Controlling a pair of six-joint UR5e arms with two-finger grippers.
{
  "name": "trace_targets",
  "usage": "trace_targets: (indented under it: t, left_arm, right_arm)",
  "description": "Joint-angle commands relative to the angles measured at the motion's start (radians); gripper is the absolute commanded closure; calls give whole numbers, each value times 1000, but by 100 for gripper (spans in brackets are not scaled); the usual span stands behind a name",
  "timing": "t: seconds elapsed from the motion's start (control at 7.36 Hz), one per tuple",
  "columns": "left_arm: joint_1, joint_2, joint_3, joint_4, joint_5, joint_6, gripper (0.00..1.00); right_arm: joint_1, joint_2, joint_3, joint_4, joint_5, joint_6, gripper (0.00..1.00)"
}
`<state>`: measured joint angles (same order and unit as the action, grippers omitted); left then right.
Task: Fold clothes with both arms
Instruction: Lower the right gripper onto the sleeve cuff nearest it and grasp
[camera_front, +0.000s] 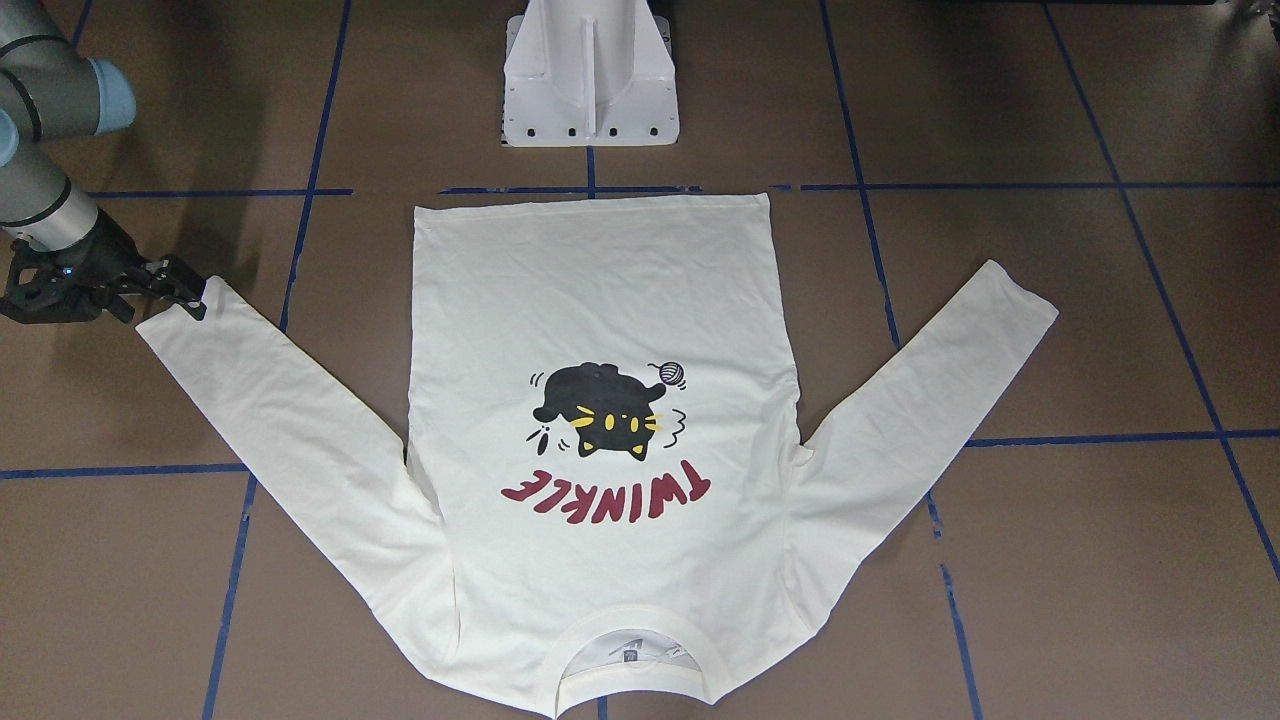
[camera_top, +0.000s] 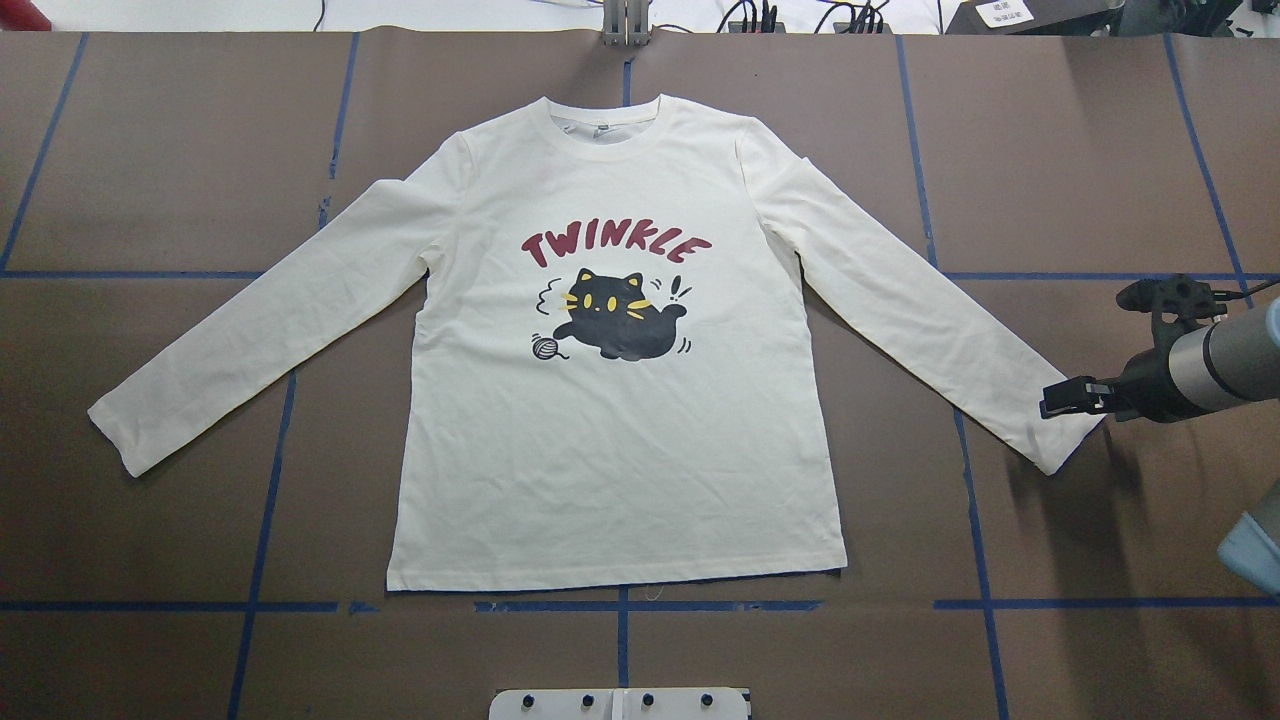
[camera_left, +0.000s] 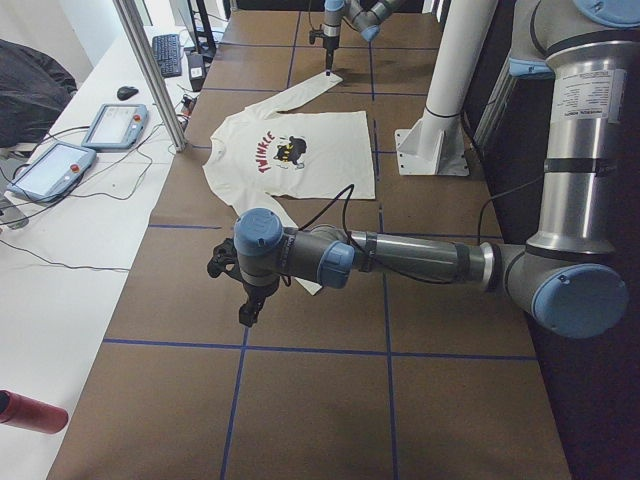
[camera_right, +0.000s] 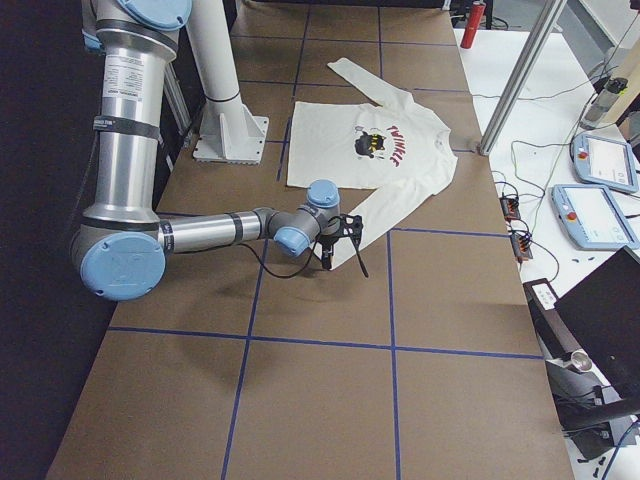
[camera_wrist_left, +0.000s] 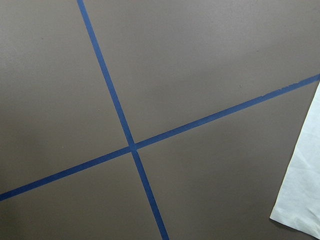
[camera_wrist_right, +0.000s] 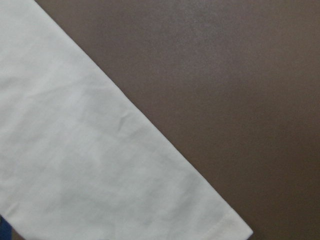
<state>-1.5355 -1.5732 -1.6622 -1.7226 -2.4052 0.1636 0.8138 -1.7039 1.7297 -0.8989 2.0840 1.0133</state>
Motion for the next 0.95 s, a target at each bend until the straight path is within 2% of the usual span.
trace_targets:
  t: [0.0,0.27,0.41,0.54,0.82]
  left_arm:
    - [0,-1,-1,0,-2,2,0]
    - [0,-1,-2,-2,-2,4,0]
    - [0,-1,-2,-2,-2,4,0]
    - [0,-1,-4,-2,-2,5,0]
    - [0,-1,-1,-2,-2,5,0]
  right_arm:
    - [-10,0,2,-27,16,2,0]
    - [-22,0,-1,-29,15,5,2]
    - [-24,0,-1,-29,15,5,13]
    - [-24,0,-2,-29,16,5,28]
    - [-24,4,10,-66,22,5,74]
